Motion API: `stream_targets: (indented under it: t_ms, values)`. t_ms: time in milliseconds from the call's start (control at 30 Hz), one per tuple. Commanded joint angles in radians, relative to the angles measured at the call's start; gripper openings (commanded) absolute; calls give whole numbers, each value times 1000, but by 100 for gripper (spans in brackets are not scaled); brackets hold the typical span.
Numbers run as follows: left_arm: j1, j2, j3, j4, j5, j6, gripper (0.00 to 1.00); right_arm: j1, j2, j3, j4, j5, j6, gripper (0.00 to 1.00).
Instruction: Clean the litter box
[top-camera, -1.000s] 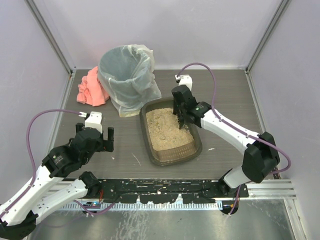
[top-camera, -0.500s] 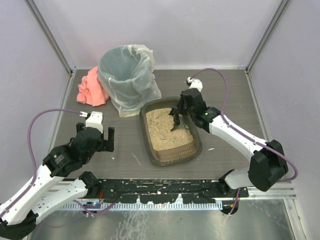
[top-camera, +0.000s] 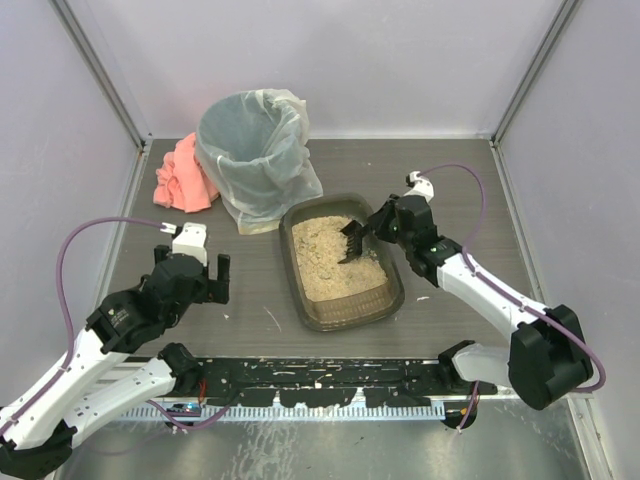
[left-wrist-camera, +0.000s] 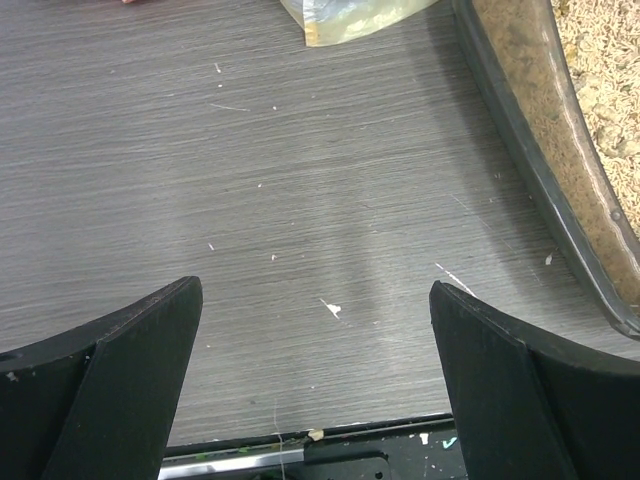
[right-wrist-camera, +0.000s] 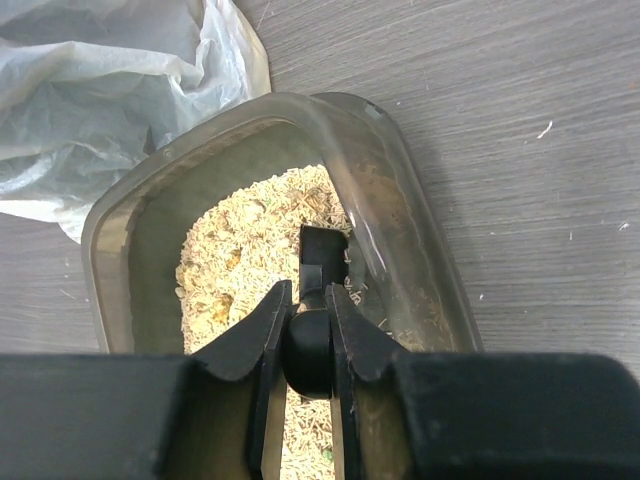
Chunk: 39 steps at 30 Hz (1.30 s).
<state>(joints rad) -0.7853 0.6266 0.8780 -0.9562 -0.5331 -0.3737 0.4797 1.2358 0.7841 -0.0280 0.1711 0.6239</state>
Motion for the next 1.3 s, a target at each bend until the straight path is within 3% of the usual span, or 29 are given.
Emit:
stream_targets:
  t_ms: [0,400,733,1267]
  values:
    - [1,-4,18,73,15,15,98,-30,-32,-89,96,-142,107,1]
    - [1,59,29,179,7,33,98,-60,-8,-197,270,-254,237,1]
    - [0,28,7,208,-25,56,98,-121,-125,-239,261,-230,256,1]
    - [1,-31,-7,325,-84,68,98,-335,-216,-342,461,-544,378,1]
